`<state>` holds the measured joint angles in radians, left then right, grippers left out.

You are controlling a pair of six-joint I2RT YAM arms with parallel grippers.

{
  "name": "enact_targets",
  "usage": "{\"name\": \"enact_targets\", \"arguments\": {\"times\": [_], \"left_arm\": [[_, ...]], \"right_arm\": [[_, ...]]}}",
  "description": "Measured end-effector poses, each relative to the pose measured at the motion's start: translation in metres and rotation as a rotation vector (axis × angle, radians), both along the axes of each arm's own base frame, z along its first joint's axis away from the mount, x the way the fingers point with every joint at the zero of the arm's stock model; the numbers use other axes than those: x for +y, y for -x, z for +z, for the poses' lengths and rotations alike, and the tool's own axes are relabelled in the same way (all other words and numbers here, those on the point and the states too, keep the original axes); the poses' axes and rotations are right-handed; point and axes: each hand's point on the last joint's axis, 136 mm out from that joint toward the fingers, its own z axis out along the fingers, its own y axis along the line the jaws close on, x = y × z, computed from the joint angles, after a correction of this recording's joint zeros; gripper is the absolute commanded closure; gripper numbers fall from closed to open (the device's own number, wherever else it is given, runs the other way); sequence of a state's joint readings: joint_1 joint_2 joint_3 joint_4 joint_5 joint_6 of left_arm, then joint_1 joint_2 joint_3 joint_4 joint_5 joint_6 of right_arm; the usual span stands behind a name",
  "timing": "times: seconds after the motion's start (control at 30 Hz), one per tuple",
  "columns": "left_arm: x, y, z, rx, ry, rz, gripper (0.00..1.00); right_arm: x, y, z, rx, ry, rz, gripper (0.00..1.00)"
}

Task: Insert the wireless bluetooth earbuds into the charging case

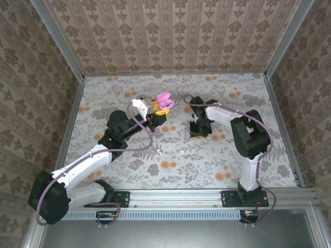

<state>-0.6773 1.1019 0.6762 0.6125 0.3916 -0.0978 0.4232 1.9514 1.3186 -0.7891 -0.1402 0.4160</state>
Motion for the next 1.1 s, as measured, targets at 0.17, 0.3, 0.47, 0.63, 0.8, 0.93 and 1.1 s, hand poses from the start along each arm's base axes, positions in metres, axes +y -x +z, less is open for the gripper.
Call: {"name": "enact_targets", "arguments": {"times": [0.17,0.3,0.47,0.63,0.8,0.93,1.1], "left_arm": [[0.0,0.0,0.0,0.0,0.0,0.0,0.61],[0.0,0.0,0.0,0.0,0.0,0.0,0.61],[0.0,0.0,0.0,0.0,0.0,0.0,0.61],[0.0,0.0,0.0,0.0,0.0,0.0,0.61],[0.0,0.0,-0.001,0.001,-0.001,0.0,0.61],[-0.001,-0.001,-0.001,0.003,-0.003,0.0,0.61],[-0.001,-0.001,-0.001,0.003,-0.003,0.0,0.61]], "right_arm": [[0.004,0.001,0.001,0.005,-0.026,-0.003,0.79],[0.004,0.002,0.002,0.006,-0.029,0.002,0.69],[0.005,0.002,0.002,0.007,-0.03,0.003,0.69],[0.006,0.003,0.002,0.011,-0.039,0.005,0.66],[0.008,0.004,0.002,0.015,-0.046,0.006,0.66],[0.009,0.004,0.002,0.018,-0.049,0.008,0.67],[0.014,0.006,0.0,0.025,-0.073,0.011,0.64]]}}
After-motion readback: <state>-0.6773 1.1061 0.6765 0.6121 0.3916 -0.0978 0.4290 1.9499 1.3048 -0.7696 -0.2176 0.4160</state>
